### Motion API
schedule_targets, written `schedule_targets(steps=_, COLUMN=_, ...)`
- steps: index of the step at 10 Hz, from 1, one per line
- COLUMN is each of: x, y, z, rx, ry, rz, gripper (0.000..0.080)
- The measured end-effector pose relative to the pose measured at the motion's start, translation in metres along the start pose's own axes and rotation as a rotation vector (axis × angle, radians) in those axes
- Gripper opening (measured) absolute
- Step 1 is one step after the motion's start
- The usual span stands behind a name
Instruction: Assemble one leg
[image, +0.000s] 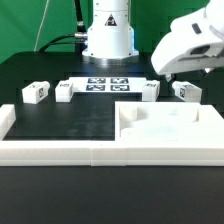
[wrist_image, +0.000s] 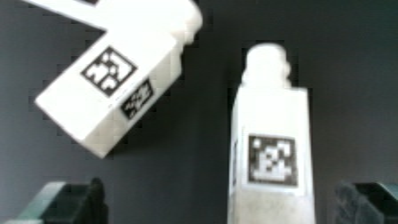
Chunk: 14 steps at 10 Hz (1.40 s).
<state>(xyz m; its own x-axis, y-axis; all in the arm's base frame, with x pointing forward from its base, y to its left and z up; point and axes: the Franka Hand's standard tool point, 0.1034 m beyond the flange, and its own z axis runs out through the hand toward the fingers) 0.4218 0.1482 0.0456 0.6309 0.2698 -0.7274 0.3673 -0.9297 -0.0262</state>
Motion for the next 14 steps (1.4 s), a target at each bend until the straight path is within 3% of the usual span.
schedule_targets(steps=3, x=0.005, y=-0.007, z=0.013, rx=-0.001, ry=-0.171, rz=0.002, gripper=0.0648)
schedule_targets(steps=11, x=0.012, y=-0.015, z=0.045, rx=-0.007, ry=-0.180, rz=0.011, gripper=0.0648)
schedule_targets(steps=13, x=0.012, y=-0.018, z=0.045, rx=-0.013, ry=-0.179, rz=0.005, gripper=0.0384)
schedule_targets(steps=14, x=0.012, y=-0.018, z=0.045, rx=-0.012, ry=-0.179, rz=0.005, gripper=0.0384)
